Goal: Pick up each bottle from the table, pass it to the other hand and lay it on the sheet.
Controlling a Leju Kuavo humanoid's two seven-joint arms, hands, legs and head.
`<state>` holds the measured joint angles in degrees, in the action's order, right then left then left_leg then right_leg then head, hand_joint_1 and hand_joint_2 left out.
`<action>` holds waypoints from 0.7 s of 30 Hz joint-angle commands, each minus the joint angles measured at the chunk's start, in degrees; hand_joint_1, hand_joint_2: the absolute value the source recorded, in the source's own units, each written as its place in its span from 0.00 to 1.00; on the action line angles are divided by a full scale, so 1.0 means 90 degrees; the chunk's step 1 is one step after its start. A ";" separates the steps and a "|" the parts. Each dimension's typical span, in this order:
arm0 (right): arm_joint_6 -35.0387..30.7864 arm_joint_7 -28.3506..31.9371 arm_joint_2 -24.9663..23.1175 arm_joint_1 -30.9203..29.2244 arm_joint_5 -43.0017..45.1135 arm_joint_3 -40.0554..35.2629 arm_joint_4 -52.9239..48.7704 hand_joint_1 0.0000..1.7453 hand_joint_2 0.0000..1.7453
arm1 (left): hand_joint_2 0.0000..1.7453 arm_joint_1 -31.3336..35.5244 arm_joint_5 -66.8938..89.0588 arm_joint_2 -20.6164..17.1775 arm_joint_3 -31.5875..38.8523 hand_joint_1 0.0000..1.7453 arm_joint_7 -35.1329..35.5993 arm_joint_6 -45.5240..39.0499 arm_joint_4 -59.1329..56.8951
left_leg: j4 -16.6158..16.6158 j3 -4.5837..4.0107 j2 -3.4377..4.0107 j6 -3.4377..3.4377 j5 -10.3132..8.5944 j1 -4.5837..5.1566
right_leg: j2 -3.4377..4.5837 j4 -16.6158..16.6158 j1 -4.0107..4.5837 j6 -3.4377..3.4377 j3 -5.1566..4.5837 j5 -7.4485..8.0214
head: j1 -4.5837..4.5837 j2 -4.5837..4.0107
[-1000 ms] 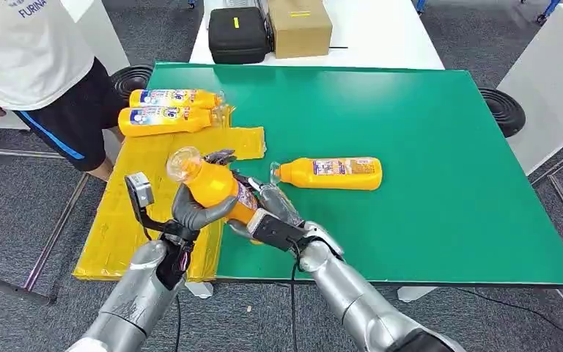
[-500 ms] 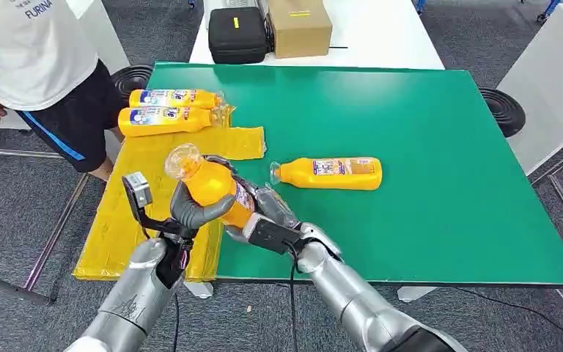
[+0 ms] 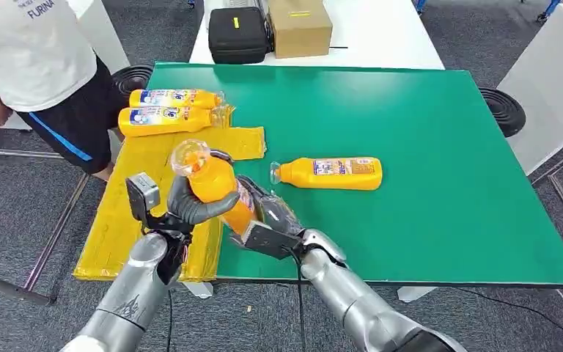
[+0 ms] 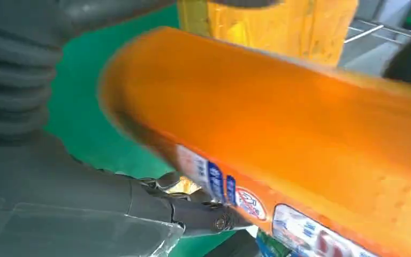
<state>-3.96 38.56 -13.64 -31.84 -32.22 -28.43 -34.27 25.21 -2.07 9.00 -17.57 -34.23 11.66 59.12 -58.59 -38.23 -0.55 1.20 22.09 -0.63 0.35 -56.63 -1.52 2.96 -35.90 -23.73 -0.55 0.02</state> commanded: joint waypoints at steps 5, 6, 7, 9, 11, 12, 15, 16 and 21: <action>-0.0033 -0.0133 0.0486 0.0712 -0.0561 0.0525 -0.1341 0.00 0.00 | 1.00 0.0561 0.2277 -0.0606 0.0113 1.00 0.0150 -0.2692 -0.0289 | -0.0001 0.0026 -0.0004 -0.0004 0.0012 -0.0006 | -0.0012 0.0002 0.0010 -0.0018 0.0032 -0.0013 | 0.0000 0.0000; 0.0048 -0.0153 0.0553 0.0870 -0.0627 0.0556 -0.1681 0.00 0.00 | 1.00 0.0659 0.3153 -0.0777 0.0130 1.00 0.0319 -0.3507 -0.0372 | 0.0003 0.0015 -0.0009 -0.0003 0.0005 -0.0003 | -0.0014 0.0003 0.0006 -0.0014 0.0022 -0.0009 | 0.0002 0.0000; 0.0149 -0.0155 0.0626 0.1011 -0.0632 0.0605 -0.1975 0.00 0.00 | 1.00 0.0801 0.3764 -0.0921 0.0172 1.00 0.0573 -0.3904 -0.0487 | 0.0001 0.0029 -0.0008 -0.0003 0.0012 -0.0005 | -0.0014 0.0004 0.0009 -0.0019 0.0036 -0.0014 | 0.0000 0.0000; 0.0364 -0.0182 0.0763 0.1289 -0.0614 0.0740 -0.2563 0.00 0.00 | 1.00 0.1113 0.4470 -0.1198 0.0328 1.00 0.0814 -0.3889 -0.0691 | -0.0002 0.0052 0.0001 -0.0006 0.0024 -0.0011 | -0.0009 0.0004 0.0018 -0.0029 0.0060 -0.0022 | -0.0002 0.0000; 0.0500 -0.0198 0.0819 0.1432 -0.0623 0.0851 -0.2836 0.00 0.00 | 1.00 0.1259 0.4785 -0.1252 0.0502 1.00 0.0858 -0.3699 -0.0752 | -0.0008 0.0033 -0.0004 -0.0007 0.0018 -0.0012 | -0.0014 -0.0004 0.0017 -0.0025 0.0039 -0.0019 | 0.0002 0.0000; 0.0505 -0.0198 0.0832 0.1473 -0.0620 0.0913 -0.2906 0.00 0.00 | 1.00 0.1353 0.5190 -0.1335 0.0402 1.00 0.0992 -0.3657 -0.0819 | -0.0003 0.0025 -0.0009 -0.0006 0.0012 -0.0008 | -0.0018 -0.0003 0.0014 -0.0021 0.0031 -0.0016 | 0.0000 0.0000; 0.0569 -0.0222 0.0897 0.1648 -0.0625 0.1157 -0.3172 0.00 0.00 | 1.00 0.1889 0.6352 -0.1660 -0.0235 1.00 0.1457 -0.3078 -0.1186 | -0.0004 0.0032 -0.0004 -0.0005 0.0016 -0.0009 | -0.0013 0.0000 0.0016 -0.0021 0.0038 -0.0017 | -0.0002 0.0000; 0.0574 -0.0225 0.0901 0.1692 -0.0642 0.1237 -0.3242 0.00 0.00 | 1.00 0.2093 0.6667 -0.1687 -0.0411 1.00 0.1552 -0.2886 -0.1357 | -0.0002 0.0010 -0.0011 -0.0003 0.0004 -0.0004 | -0.0016 -0.0001 0.0010 -0.0012 0.0017 -0.0009 | 0.0002 0.0000; 0.0641 -0.0241 0.0838 0.1773 -0.0724 0.1431 -0.3417 0.00 0.00 | 1.00 0.3147 0.7734 -0.1599 -0.1456 1.00 0.1639 -0.1800 -0.2642 | -0.0015 0.0015 -0.0030 -0.0002 0.0009 -0.0012 | -0.0039 -0.0009 0.0015 -0.0019 0.0032 -0.0019 | -0.0005 0.0000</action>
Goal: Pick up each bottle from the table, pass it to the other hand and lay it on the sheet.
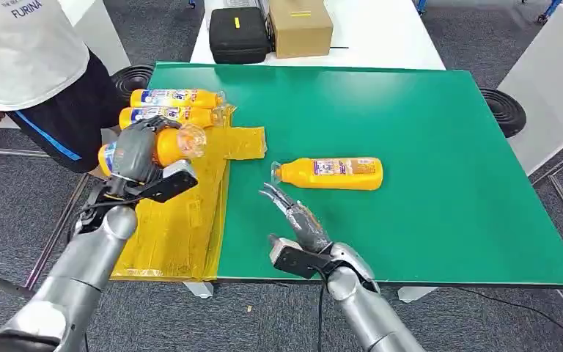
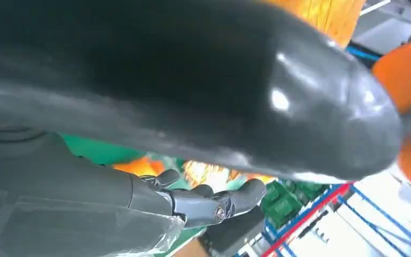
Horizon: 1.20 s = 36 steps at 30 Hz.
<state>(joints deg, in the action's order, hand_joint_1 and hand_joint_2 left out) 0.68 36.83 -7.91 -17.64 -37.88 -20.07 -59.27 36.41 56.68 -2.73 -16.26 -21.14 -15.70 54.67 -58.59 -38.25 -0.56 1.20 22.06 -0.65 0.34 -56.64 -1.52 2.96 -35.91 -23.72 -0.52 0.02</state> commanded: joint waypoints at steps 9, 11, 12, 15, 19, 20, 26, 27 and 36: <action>0.0108 -0.0055 0.0234 0.0295 -0.0128 0.0599 -0.0783 0.00 0.00 | 1.00 0.2711 0.1425 -0.0386 -0.2613 1.00 -0.0376 0.2669 -0.3333 | -0.0008 0.0017 -0.0007 0.0000 0.0007 -0.0007 | -0.0016 -0.0004 0.0012 -0.0030 0.0024 -0.0004 | -0.0003 0.0000; 0.0108 -0.0055 0.0234 0.0295 -0.0128 0.0599 -0.0783 0.00 0.00 | 1.00 0.2711 0.1425 -0.0386 -0.2613 1.00 -0.0376 0.2669 -0.3333 | -0.0008 0.0019 0.0001 0.0000 0.0008 -0.0005 | -0.0008 -0.0003 0.0011 -0.0029 0.0024 -0.0003 | -0.0003 0.0000; 0.0118 -0.0058 0.0229 0.0293 -0.0126 0.0605 -0.0790 0.00 0.00 | 1.00 0.2726 0.1399 -0.0367 -0.2657 1.00 -0.0399 0.2727 -0.3371 | -0.0013 0.0061 0.0006 -0.0003 0.0029 -0.0011 | -0.0010 -0.0004 0.0021 -0.0046 0.0067 -0.0022 | 0.0000 0.0000; 0.0080 -0.0059 0.0250 0.0273 -0.0119 0.0652 -0.0845 0.00 0.00 | 1.00 0.2867 0.1332 -0.0306 -0.2855 1.00 -0.0472 0.3205 -0.3591 | -0.0009 0.0036 0.0000 -0.0002 0.0014 -0.0008 | -0.0013 -0.0002 0.0021 -0.0035 0.0042 -0.0011 | 0.0000 0.0000; 0.0080 -0.0067 0.0268 0.0336 -0.0120 0.0781 -0.0934 0.00 0.00 | 1.00 0.2667 0.1028 -0.0425 -0.2884 1.00 -0.0320 0.3260 -0.3802 | -0.0005 0.0030 0.0012 -0.0002 0.0010 -0.0006 | 0.0001 0.0001 0.0021 -0.0030 0.0033 -0.0004 | -0.0003 0.0000; 0.0076 -0.0065 0.0250 0.0351 -0.0120 0.0802 -0.0944 0.00 0.00 | 1.00 0.2584 0.0944 -0.0447 -0.2850 1.00 -0.0271 0.3294 -0.3880 | 0.0001 0.0025 0.0011 -0.0001 0.0005 -0.0001 | 0.0000 0.0003 0.0015 -0.0026 0.0026 -0.0001 | -0.0003 0.0000; 0.0047 -0.0068 0.0148 0.0374 -0.0214 0.0890 -0.0959 0.00 0.00 | 1.00 0.2408 0.0695 -0.0326 -0.2776 1.00 0.0100 0.3247 -0.4162 | 0.0002 0.0024 0.0015 -0.0002 0.0005 -0.0001 | 0.0006 0.0003 0.0014 -0.0027 0.0026 0.0001 | -0.0003 0.0000; 0.0046 -0.0069 0.0146 0.0386 -0.0217 0.0904 -0.0965 0.00 0.00 | 1.00 0.2388 0.0645 -0.0306 -0.2733 1.00 0.0136 0.3236 -0.4174 | 0.0003 0.0021 0.0009 -0.0002 0.0002 0.0000 | 0.0001 0.0004 0.0013 -0.0026 0.0024 0.0001 | 0.0000 0.0000; -0.0044 -0.0050 0.0148 0.0305 -0.0317 0.0984 -0.0698 0.00 0.00 | 1.00 0.1997 0.0273 -0.0121 -0.2372 1.00 0.0412 0.2889 -0.4241 | 0.0003 0.0029 0.0007 -0.0001 0.0005 -0.0002 | -0.0003 0.0008 0.0016 -0.0027 0.0034 -0.0001 | -0.0003 0.0000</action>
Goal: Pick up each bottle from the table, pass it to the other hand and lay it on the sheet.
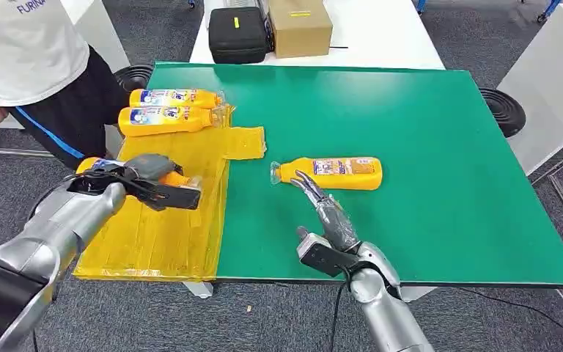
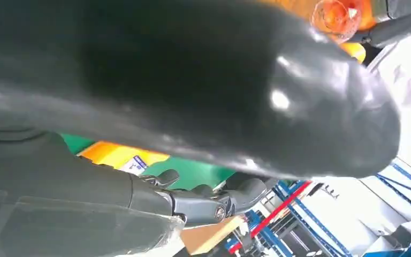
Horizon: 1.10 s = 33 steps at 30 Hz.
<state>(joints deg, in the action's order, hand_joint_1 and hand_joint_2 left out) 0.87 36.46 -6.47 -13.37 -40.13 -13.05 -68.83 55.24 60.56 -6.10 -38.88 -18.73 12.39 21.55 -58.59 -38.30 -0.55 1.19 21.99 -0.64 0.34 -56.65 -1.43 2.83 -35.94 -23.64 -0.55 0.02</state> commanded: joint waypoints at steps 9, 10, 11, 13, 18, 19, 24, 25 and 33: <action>-0.0059 0.0006 -0.0061 -0.0194 -0.0049 0.0241 0.0471 0.00 0.00 | 1.00 -0.0420 -0.0205 0.0336 0.0294 1.00 0.0344 -0.0571 -0.0605 | 0.0004 0.0028 0.0006 -0.0002 0.0011 -0.0002 | 0.0000 0.0007 0.0005 -0.0012 0.0030 -0.0008 | 0.0002 0.0000; -0.0057 0.0006 -0.0069 -0.0194 -0.0049 0.0247 0.0473 0.00 0.00 | 1.00 -0.0472 -0.0207 0.0349 0.0303 1.00 0.0365 -0.0630 -0.0595 | 0.0003 0.0045 0.0010 -0.0003 0.0019 -0.0004 | 0.0001 0.0007 0.0008 -0.0019 0.0047 -0.0015 | 0.0002 0.0000; -0.0056 0.0006 -0.0071 -0.0195 -0.0049 0.0247 0.0473 0.00 0.00 | 1.00 -0.0488 -0.0208 0.0357 0.0304 1.00 0.0374 -0.0641 -0.0596 | 0.0004 0.0038 0.0007 -0.0002 0.0015 -0.0004 | -0.0001 0.0008 0.0008 -0.0016 0.0041 -0.0012 | 0.0000 0.0000; -0.0054 0.0008 -0.0078 -0.0202 -0.0049 0.0256 0.0481 0.00 0.00 | 1.00 -0.0530 -0.0196 0.0379 0.0319 0.95 0.0437 -0.0746 -0.0587 | 0.0005 0.0021 0.0005 -0.0001 0.0007 -0.0001 | 0.0000 0.0007 0.0004 -0.0010 0.0022 -0.0005 | 0.0002 0.0000; -0.0042 0.0014 -0.0075 -0.0198 -0.0044 0.0282 0.0532 0.00 0.00 | 1.00 -0.0793 -0.0216 0.0456 0.0422 0.74 0.0531 -0.1224 -0.0498 | 0.0007 0.0028 0.0006 -0.0001 0.0009 0.0000 | 0.0000 0.0009 0.0003 -0.0011 0.0029 -0.0007 | 0.0000 0.0000; -0.0032 0.0018 -0.0073 -0.0206 -0.0038 0.0286 0.0555 0.00 0.00 | 1.00 -0.0811 -0.0160 0.0464 0.0377 0.39 0.0557 -0.1285 -0.0500 | 0.0006 0.0025 0.0008 -0.0001 0.0008 0.0001 | 0.0003 0.0008 0.0001 -0.0009 0.0025 -0.0005 | 0.0000 0.0000; -0.0019 0.0031 -0.0083 -0.0242 -0.0036 0.0294 0.0626 0.00 0.00 | 1.00 -0.0894 -0.0132 0.0526 0.0430 0.00 0.0626 -0.1490 -0.0500 | 0.0006 0.0030 -0.0003 -0.0001 0.0009 0.0000 | -0.0009 0.0008 0.0002 -0.0012 0.0034 -0.0008 | 0.0000 0.0000; -0.0015 0.0033 -0.0087 -0.0256 -0.0035 0.0298 0.0650 0.00 0.00 | 1.00 -0.0911 -0.0084 0.0534 0.0402 0.00 0.0661 -0.1528 -0.0511 | 0.0006 0.0053 0.0006 -0.0002 0.0018 -0.0003 | -0.0003 0.0012 0.0007 -0.0020 0.0056 -0.0014 | 0.0000 0.0000; 0.0000 0.0029 -0.0066 -0.0326 -0.0017 0.0329 0.0651 0.00 0.00 | 1.00 -0.0851 0.0043 0.0631 0.0356 0.00 0.0713 -0.1446 -0.0580 | 0.0005 0.0027 0.0003 -0.0002 0.0006 0.0000 | -0.0003 0.0007 0.0002 -0.0012 0.0032 -0.0005 | 0.0000 0.0000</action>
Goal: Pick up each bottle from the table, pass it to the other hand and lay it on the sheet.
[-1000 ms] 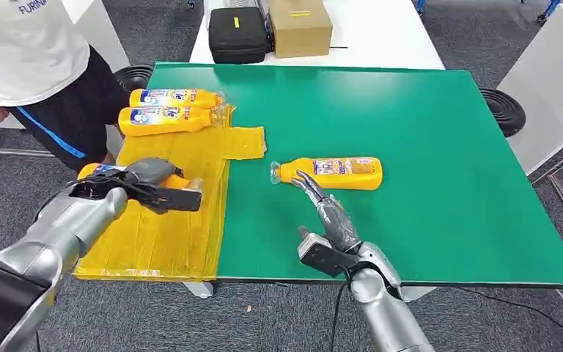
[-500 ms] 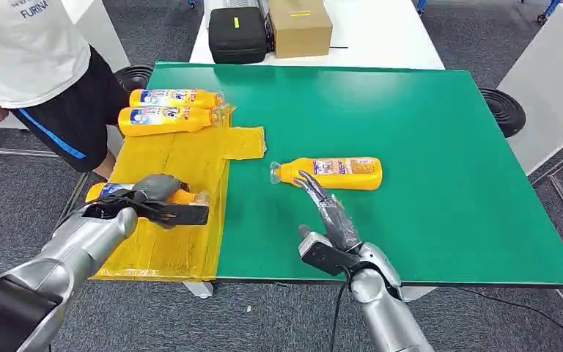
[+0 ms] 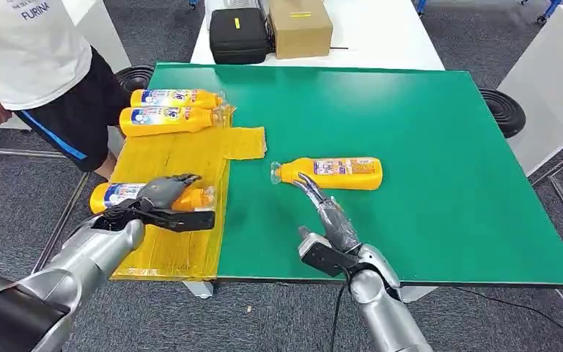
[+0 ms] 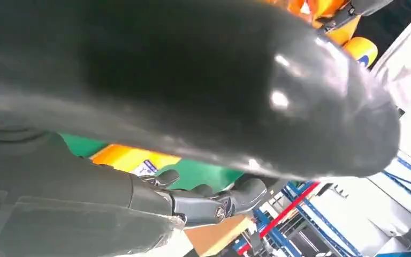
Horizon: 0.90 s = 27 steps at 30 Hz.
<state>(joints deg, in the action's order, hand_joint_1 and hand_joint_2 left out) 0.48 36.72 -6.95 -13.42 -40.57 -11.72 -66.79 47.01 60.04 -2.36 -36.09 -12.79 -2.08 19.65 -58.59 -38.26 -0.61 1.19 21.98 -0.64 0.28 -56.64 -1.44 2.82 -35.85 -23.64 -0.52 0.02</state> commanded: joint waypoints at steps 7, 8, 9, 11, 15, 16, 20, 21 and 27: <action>0.0076 -0.0003 -0.0010 -0.0260 0.0068 0.0178 0.0392 0.00 0.00 | 1.00 0.0094 0.0101 0.0142 0.0144 0.00 0.0118 0.0188 -0.0334 | 0.0003 0.0042 0.0015 -0.0002 0.0016 -0.0003 | 0.0007 0.0007 0.0007 -0.0018 0.0041 -0.0011 | -0.0002 0.0000; 0.0079 -0.0003 -0.0009 -0.0275 0.0072 0.0180 0.0403 0.00 0.00 | 1.00 0.0130 0.0088 0.0136 0.0173 0.00 0.0120 0.0226 -0.0332 | 0.0003 0.0037 0.0012 -0.0002 0.0013 -0.0002 | 0.0005 0.0006 0.0006 -0.0016 0.0036 -0.0010 | -0.0002 0.0000; 0.0080 -0.0004 -0.0008 -0.0294 0.0075 0.0186 0.0401 0.00 0.00 | 1.00 0.0168 0.0073 0.0131 0.0208 0.00 0.0122 0.0221 -0.0318 | 0.0004 0.0027 0.0010 -0.0002 0.0008 -0.0002 | 0.0004 0.0006 0.0004 -0.0012 0.0026 -0.0005 | -0.0002 0.0000; 0.0086 -0.0014 -0.0014 -0.0315 0.0091 0.0206 0.0389 0.00 0.00 | 1.00 0.0243 0.0072 0.0125 0.0230 0.00 0.0120 0.0285 -0.0302 | 0.0001 0.0034 0.0011 -0.0003 0.0013 -0.0004 | 0.0004 0.0005 0.0008 -0.0016 0.0033 -0.0009 | -0.0002 0.0000; 0.0091 -0.0017 -0.0006 -0.0305 0.0095 0.0211 0.0368 0.00 0.00 | 1.00 0.0398 -0.0029 0.0063 0.0322 0.00 -0.0109 0.0574 -0.0266 | -0.0003 0.0022 0.0009 -0.0003 0.0010 -0.0005 | 0.0002 0.0001 0.0008 -0.0014 0.0022 -0.0007 | -0.0002 0.0000; 0.0091 -0.0017 0.0003 -0.0295 0.0096 0.0214 0.0361 0.00 0.00 | 1.00 0.0449 -0.0034 0.0025 0.0327 0.00 -0.0168 0.0666 -0.0230 | -0.0003 0.0014 0.0008 -0.0003 0.0007 -0.0004 | 0.0002 0.0001 0.0007 -0.0012 0.0014 -0.0004 | 0.0000 0.0000; 0.0094 -0.0035 0.0011 -0.0342 0.0117 0.0242 0.0401 0.00 0.00 | 1.00 0.0776 0.0072 -0.0153 0.0164 0.00 -0.0588 0.0989 -0.0031 | -0.0009 0.0013 0.0009 -0.0004 0.0010 -0.0009 | 0.0001 -0.0003 0.0012 -0.0015 0.0014 -0.0006 | -0.0002 0.0000; 0.0095 -0.0035 0.0013 -0.0343 0.0117 0.0244 0.0404 0.00 0.00 | 1.00 0.0813 0.0070 -0.0168 0.0161 0.00 -0.0616 0.1030 -0.0013 | -0.0009 0.0014 0.0010 -0.0004 0.0010 -0.0009 | 0.0002 -0.0002 0.0012 -0.0015 0.0015 -0.0007 | 0.0000 0.0000; 0.0096 -0.0037 0.0007 -0.0330 0.0124 0.0252 0.0406 0.00 0.00 | 1.00 0.0805 0.0020 -0.0230 0.0123 0.00 -0.0816 0.1113 0.0102 | -0.0004 0.0019 0.0011 -0.0004 0.0009 -0.0007 | 0.0004 0.0001 0.0010 -0.0014 0.0019 -0.0006 | 0.0000 0.0000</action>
<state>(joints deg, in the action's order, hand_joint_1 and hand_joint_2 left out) 1.01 36.65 -6.95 -13.79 -39.63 -10.62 -66.62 50.70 60.57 -2.95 -34.49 -18.03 6.40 20.41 -58.59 -38.24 -0.61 1.18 21.97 -0.64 0.28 -56.65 -1.43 2.82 -35.83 -23.63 -0.52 0.02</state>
